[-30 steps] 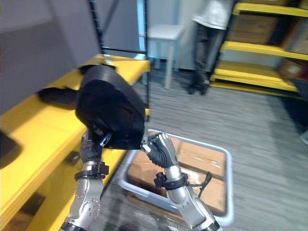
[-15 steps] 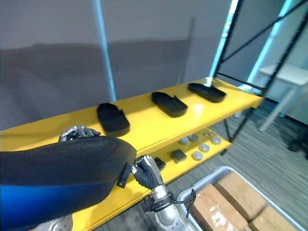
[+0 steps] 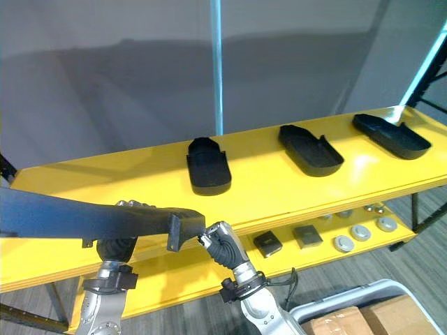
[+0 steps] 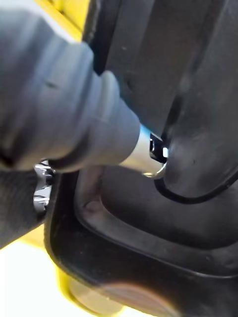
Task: Walk over and take plastic housings, then place them on the shelf
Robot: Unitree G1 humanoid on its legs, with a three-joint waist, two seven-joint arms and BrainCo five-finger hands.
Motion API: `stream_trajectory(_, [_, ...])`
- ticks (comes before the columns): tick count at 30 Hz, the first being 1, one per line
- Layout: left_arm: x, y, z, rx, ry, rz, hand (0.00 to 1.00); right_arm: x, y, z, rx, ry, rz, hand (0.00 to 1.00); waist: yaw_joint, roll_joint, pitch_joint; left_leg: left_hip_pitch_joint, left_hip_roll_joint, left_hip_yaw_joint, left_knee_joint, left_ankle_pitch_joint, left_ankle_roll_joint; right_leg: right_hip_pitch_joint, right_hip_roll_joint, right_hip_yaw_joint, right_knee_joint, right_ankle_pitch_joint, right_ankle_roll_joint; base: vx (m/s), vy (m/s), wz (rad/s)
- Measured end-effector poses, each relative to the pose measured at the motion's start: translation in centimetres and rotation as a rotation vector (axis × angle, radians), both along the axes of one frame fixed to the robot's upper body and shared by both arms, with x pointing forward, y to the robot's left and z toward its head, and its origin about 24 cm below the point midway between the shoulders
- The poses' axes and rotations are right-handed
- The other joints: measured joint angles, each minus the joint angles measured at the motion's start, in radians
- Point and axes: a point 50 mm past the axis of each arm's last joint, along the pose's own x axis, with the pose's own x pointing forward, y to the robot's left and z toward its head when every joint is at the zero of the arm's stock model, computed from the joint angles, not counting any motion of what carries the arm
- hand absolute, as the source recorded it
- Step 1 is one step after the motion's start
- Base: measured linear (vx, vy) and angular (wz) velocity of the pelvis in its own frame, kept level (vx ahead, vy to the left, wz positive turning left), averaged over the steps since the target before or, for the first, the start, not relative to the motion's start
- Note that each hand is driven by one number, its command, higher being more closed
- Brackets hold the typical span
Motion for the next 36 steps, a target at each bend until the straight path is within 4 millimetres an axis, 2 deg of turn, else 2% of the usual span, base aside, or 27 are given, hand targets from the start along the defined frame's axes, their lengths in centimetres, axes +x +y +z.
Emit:
stream_trajectory(2, [0.0,0.0,0.1,0.002,-0.009,0.001,1.0,0.1,0.1,0.1,0.03,0.013,0.005,0.0,0.005,0.001,-0.001,0.018,-0.023,-0.006,-0.021,-0.02,0.007,0.01,-0.026,-0.014,0.031,-0.011,0.024,0.01,0.157,0.36])
stream_trajectory(3, [0.1,0.1,0.1,0.012,-0.009,-0.003,1.0,0.1,0.1,-0.1,0.057,0.033,0.005,0.0,0.007,-0.003,0.001,0.026,-0.04,-0.009,-0.029,-0.042,0.021,0.016,-0.047,-0.022,0.055,-0.027,0.047,-0.03,0.142,0.25])
stream_trajectory(4, [0.1,0.0,0.0,0.017,-0.003,-0.009,1.0,0.2,0.0,-0.3,0.064,0.046,0.003,0.0,0.006,-0.004,0.001,0.026,-0.049,-0.011,-0.025,-0.052,0.013,0.018,-0.059,-0.029,0.066,-0.028,0.049,-0.06,0.178,0.3])
stream_trajectory(5, [0.1,-0.1,-0.1,0.045,0.007,-0.038,1.0,0.3,0.0,-0.7,0.071,0.07,-0.008,0.0,0.005,-0.003,0.002,0.028,-0.065,-0.01,-0.013,-0.071,0.023,0.02,-0.083,-0.035,0.096,-0.029,0.049,-0.09,0.231,0.24])
stream_trajectory(7, [0.3,-0.3,-0.2,0.103,0.016,-0.072,1.0,0.4,0.1,-1.6,0.09,0.113,-0.022,0.0,0.008,-0.002,0.002,0.044,-0.081,-0.005,0.005,-0.095,0.047,0.008,-0.121,-0.03,0.178,-0.026,0.034,-0.07,0.242,0.09])
stream_trajectory(8, [0.3,-0.2,-0.1,0.131,0.019,-0.089,1.0,0.2,0.5,-1.9,0.1,0.131,-0.022,0.0,0.016,0.001,0.004,0.063,-0.089,-0.002,0.0,-0.1,0.053,-0.018,-0.138,-0.026,0.251,-0.023,-0.031,-0.04,0.22,-0.08])
stream_trajectory(9, [0.2,0.1,0.2,0.154,0.008,-0.092,1.0,0.1,1.1,-1.9,0.13,0.137,-0.026,0.0,0.016,0.009,0.008,0.074,-0.09,-0.006,-0.011,-0.097,0.05,-0.058,-0.132,0.012,0.308,-0.041,-0.079,-0.04,0.193,-0.04])
stream_trajectory(10, [0.2,0.4,0.5,0.165,0.003,-0.091,1.0,0.0,1.4,-1.8,0.145,0.139,-0.025,0.0,0.014,0.009,0.008,0.075,-0.09,-0.013,-0.019,-0.097,0.05,-0.071,-0.111,0.048,0.307,-0.051,-0.063,-0.03,0.167,0.23])
stream_trajectory(11, [0.2,0.6,0.9,0.188,-0.007,-0.098,1.0,0.0,1.7,-1.7,0.171,0.14,-0.032,0.0,0.004,0.011,0.005,0.074,-0.09,-0.042,-0.042,-0.091,0.047,-0.074,-0.05,0.11,0.267,-0.076,-0.024,0.0,0.056,0.46])
stream_trajectory(12, [0.3,0.6,1.1,0.201,-0.013,-0.109,1.0,-0.1,1.7,-1.7,0.181,0.142,-0.04,0.0,-0.003,0.012,0.001,0.075,-0.09,-0.061,-0.069,-0.08,0.038,-0.067,-0.003,0.139,0.218,-0.086,-0.005,0.01,0.036,0.61])
stream_trajectory(14, [0.3,0.5,1.3,0.211,-0.005,-0.138,1.0,-0.5,1.6,-1.9,0.193,0.151,-0.051,0.0,-0.008,0.01,-0.014,0.073,-0.098,-0.054,-0.138,-0.071,0.038,-0.066,0.064,0.153,0.113,-0.084,-0.007,0.04,-0.014,0.6])
stream_trajectory(15, [0.2,0.7,1.1,0.2,0.017,-0.139,1.0,-0.5,1.6,-2.0,0.185,0.163,-0.048,0.0,-0.011,0.005,-0.022,0.075,-0.112,-0.044,-0.163,-0.05,0.033,-0.065,0.074,0.152,0.068,-0.082,-0.01,0.04,-0.068,0.44])
stream_trajectory(16, [0.1,1.0,0.9,0.192,0.038,-0.135,1.0,-0.5,1.7,-2.0,0.176,0.172,-0.042,0.0,-0.01,0.003,-0.025,0.074,-0.121,-0.026,-0.173,-0.02,0.042,-0.064,0.076,0.153,0.037,-0.076,-0.015,0.01,-0.077,0.29])
stream_trajectory(17, [0.1,1.1,0.5,0.178,0.059,-0.133,1.0,-0.5,1.7,-2.2,0.166,0.181,-0.038,0.0,-0.013,0.012,-0.025,0.072,-0.122,-0.024,-0.171,-0.01,0.051,-0.06,0.078,0.158,0.024,-0.055,-0.004,0.04,-0.067,0.12])
stream_trajectory(19, [-0.7,1.5,-1.1,0.104,0.151,-0.11,1.0,-0.5,1.7,-2.6,0.138,0.215,-0.024,0.0,-0.01,0.037,-0.039,0.069,-0.118,-0.023,-0.175,-0.003,0.055,-0.043,0.091,0.152,-0.028,-0.037,-0.005,0.1,-0.047,0.03])
stream_trajectory(22, [-0.7,1.8,-2.5,0.04,0.222,-0.087,1.0,-0.1,1.2,-2.7,0.122,0.231,-0.033,0.0,-0.009,0.037,-0.04,0.065,-0.106,-0.031,-0.166,0.008,0.07,-0.031,0.106,0.134,-0.046,-0.029,0.001,0.11,-0.09,0.06])
stream_trajectory(25, [-0.5,2.2,-3.7,-0.002,0.288,-0.058,1.0,0.2,0.5,-2.7,0.113,0.239,-0.057,0.0,-0.013,0.04,-0.042,0.067,-0.096,-0.032,-0.172,0.016,0.057,-0.03,0.116,0.133,-0.049,-0.03,-0.001,0.07,-0.096,-0.01])
stream_trajectory(28, [0.9,3.2,-5.9,-0.013,0.408,-0.005,1.0,0.4,0.0,-3.1,0.095,0.27,-0.08,0.0,-0.026,0.046,-0.043,0.083,-0.088,-0.032,-0.2,0.032,0.034,-0.031,0.126,0.136,-0.046,-0.036,-0.012,0.01,-0.079,-0.05])
stream_trajectory(30, [1.5,5.1,-7.5,-0.032,0.5,0.094,1.0,0.5,-1.2,-3.5,0.105,0.292,-0.138,0.0,-0.05,0.051,-0.04,0.097,-0.085,-0.027,-0.22,0.041,0.032,-0.044,0.129,0.153,-0.021,-0.052,-0.02,-0.04,-0.039,-0.12])
stream_trajectory(32, [1.9,6.4,-8.2,-0.05,0.559,0.155,1.0,0.2,-2.8,-4.2,0.113,0.324,-0.209,0.0,-0.06,0.059,-0.036,0.096,-0.083,-0.01,-0.234,0.047,0.031,-0.075,0.128,0.171,0.009,-0.067,-0.027,-0.07,-0.011,-0.24])
stream_trajectory(34, [2.3,7.3,-9.0,-0.062,0.611,0.196,1.0,-0.1,-3.8,-4.8,0.101,0.344,-0.245,0.0,-0.062,0.065,-0.032,0.096,-0.08,0.006,-0.237,0.048,0.029,-0.093,0.129,0.191,0.024,-0.069,-0.026,-0.04,0.007,-0.3])
stream_trajectory(36, [3.2,9.4,-9.4,-0.056,0.654,0.294,1.0,-0.8,-4.5,-5.6,0.083,0.381,-0.254,0.0,-0.065,0.072,-0.028,0.096,-0.075,0.032,-0.228,0.044,0.023,-0.112,0.131,0.223,0.042,-0.072,-0.025,-0.04,0.008,-0.37])
